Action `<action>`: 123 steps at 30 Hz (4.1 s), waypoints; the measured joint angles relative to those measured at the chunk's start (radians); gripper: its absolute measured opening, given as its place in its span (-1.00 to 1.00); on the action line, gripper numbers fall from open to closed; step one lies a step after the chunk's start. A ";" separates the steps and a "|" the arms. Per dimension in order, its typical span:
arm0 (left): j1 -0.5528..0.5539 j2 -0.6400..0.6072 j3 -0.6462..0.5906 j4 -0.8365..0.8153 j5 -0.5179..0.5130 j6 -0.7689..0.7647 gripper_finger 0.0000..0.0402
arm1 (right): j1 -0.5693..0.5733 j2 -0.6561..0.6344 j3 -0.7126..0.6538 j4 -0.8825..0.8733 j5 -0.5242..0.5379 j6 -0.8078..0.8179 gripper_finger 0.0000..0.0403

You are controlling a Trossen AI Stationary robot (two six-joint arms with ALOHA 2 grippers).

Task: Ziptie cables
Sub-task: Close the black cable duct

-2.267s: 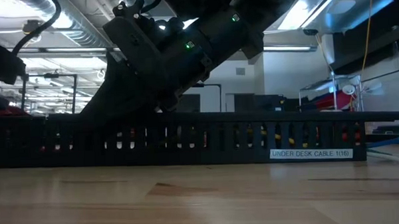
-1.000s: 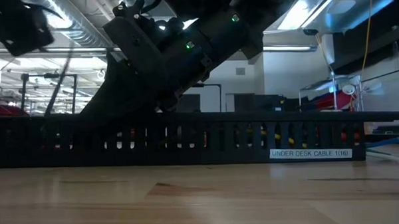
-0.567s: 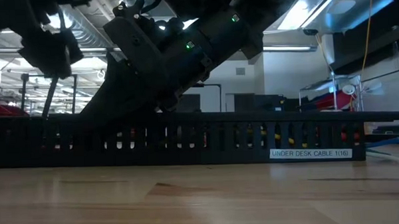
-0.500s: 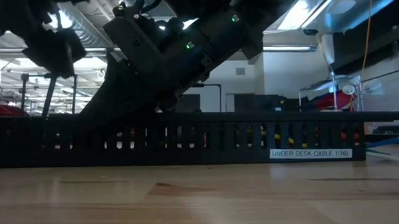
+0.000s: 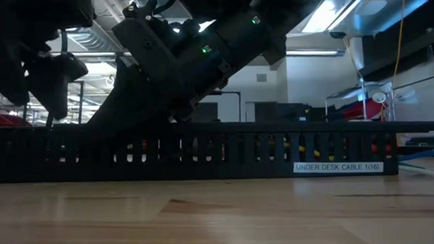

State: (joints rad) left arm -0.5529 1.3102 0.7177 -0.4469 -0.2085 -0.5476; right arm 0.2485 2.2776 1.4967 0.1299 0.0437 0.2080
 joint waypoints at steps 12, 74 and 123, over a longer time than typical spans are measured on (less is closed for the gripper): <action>0.003 0.069 -0.031 0.038 -0.001 -0.025 0.33 | 0.000 0.000 0.000 0.000 0.001 0.000 0.14; 0.003 0.069 0.002 -0.001 0.013 -0.048 0.26 | -0.001 0.000 0.001 0.000 0.013 -0.004 0.14; 0.026 0.148 -0.035 0.193 0.085 -0.027 0.33 | 0.014 0.071 0.077 0.053 -0.019 -0.029 0.14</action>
State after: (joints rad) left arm -0.5270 1.4586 0.6828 -0.2535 -0.1235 -0.5750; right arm 0.2623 2.3482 1.5737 0.1828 0.0246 0.1795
